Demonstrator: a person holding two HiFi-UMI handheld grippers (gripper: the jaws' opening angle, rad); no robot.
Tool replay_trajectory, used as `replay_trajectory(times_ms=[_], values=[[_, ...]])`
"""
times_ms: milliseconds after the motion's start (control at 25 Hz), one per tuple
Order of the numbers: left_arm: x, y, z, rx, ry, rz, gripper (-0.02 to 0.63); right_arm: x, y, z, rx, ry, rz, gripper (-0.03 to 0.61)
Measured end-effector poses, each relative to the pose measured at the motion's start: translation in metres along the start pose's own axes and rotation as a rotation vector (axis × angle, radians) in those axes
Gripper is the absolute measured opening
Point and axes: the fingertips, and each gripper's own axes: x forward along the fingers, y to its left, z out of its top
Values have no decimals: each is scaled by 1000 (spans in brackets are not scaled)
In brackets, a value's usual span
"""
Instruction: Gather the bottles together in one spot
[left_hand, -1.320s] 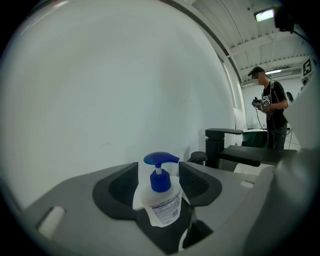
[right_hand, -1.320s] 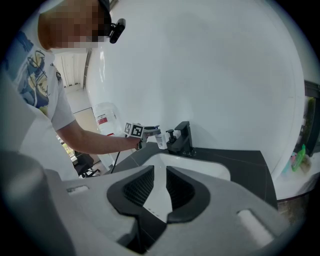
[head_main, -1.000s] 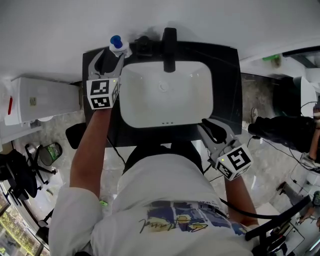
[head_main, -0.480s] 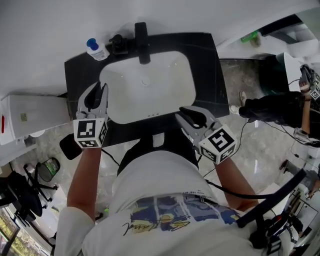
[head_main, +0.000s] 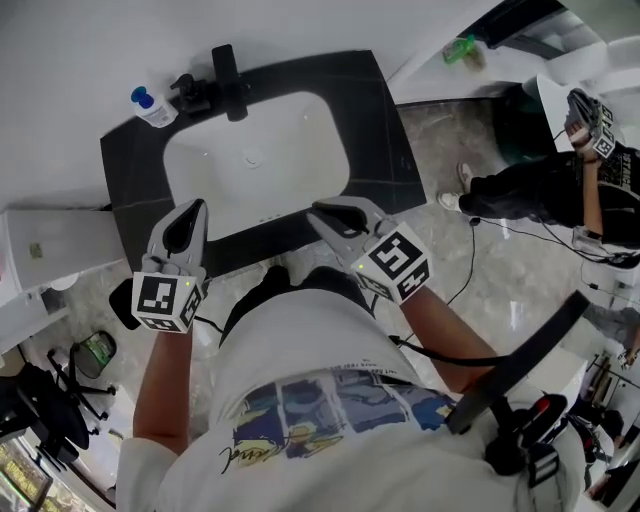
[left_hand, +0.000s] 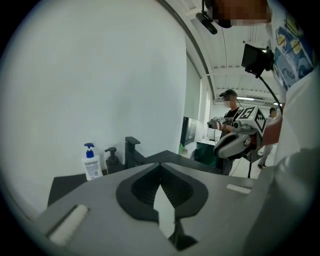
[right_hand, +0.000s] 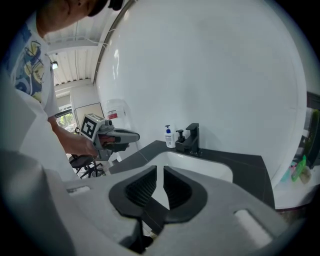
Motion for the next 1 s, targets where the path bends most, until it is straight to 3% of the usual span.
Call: replay_trajectory(times_ms=[160,360,760,1000], values=[[-3,-53,6,-46,17,-74,2,-22,5,-10,-28,-5,29,38],[-11,-110,16,-91,10,-109,2,-50,15,-19,-64,-34,61,20],[-45,-207,-5,-114,18,-95,2,-125,47,-55,-141,-63,95,2],[-61,-239,-21,-143,16,-62,2,-148,60,-77,-159,-69,122,2]])
